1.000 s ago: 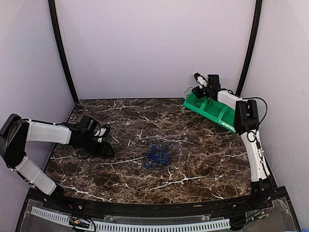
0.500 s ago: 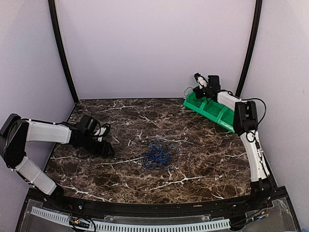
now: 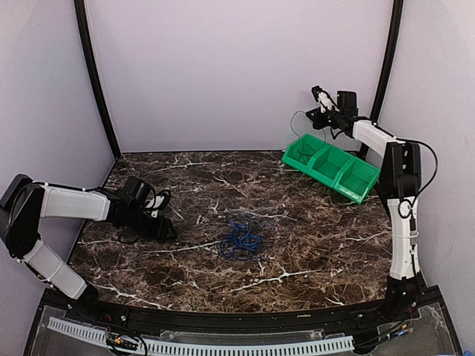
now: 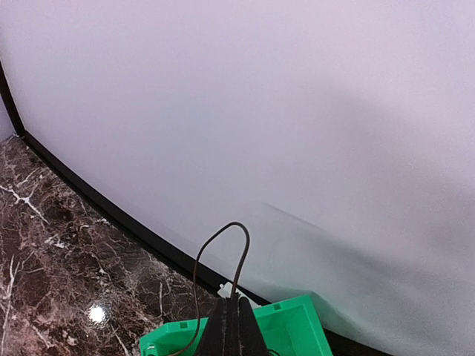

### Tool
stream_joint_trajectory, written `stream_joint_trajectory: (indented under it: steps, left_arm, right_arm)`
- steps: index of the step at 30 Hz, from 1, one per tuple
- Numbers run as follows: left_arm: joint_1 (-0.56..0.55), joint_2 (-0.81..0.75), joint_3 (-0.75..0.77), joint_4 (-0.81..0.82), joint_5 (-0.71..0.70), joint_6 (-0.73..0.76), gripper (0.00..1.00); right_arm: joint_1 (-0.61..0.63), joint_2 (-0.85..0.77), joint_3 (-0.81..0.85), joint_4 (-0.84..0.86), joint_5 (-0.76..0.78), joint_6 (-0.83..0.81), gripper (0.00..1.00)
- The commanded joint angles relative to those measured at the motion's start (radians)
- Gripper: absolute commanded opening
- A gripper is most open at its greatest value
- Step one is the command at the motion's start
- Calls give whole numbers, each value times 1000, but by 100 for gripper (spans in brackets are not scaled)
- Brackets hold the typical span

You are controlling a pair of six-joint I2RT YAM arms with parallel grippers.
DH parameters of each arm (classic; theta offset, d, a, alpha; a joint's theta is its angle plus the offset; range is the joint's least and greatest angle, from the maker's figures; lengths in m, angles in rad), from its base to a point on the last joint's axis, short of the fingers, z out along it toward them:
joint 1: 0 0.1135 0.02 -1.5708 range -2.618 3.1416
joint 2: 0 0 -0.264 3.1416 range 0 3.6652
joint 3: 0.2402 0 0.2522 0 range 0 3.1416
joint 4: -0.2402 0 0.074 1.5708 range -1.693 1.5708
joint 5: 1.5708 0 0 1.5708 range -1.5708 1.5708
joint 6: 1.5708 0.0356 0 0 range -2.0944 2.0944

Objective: Untangle the cables

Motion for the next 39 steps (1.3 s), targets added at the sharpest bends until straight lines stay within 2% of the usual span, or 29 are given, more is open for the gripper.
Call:
stream_joint_trajectory:
  steps: [1,9,14,21,27,31,39]
  left_arm:
    - [-6,-14,24,-14,-6,23,57]
    - [-6,-5,32,-20,3,31,56]
    - [-7,-1,31,-24,3,30,57]
    - [-9,4,32,-26,2,28,57]
    - [-9,14,39,-31,4,30,57]
    - [-9,24,45,-30,13,30,57]
    - [-12,32,51,-37,25,22,57]
  right_arm:
    - [-19,-76,-108,36,-20,-29,0]
    - [-55,-96,-250,50,-46,-54,0]
    - [-57,-66,-261,44,-70,-42,0]
    - [-56,5,-188,-41,-99,-49,0]
    - [-46,54,-93,-197,10,-87,0]
    - [-29,53,-70,-240,107,-124,0]
    - [59,174,124,-350,278,-280,0]
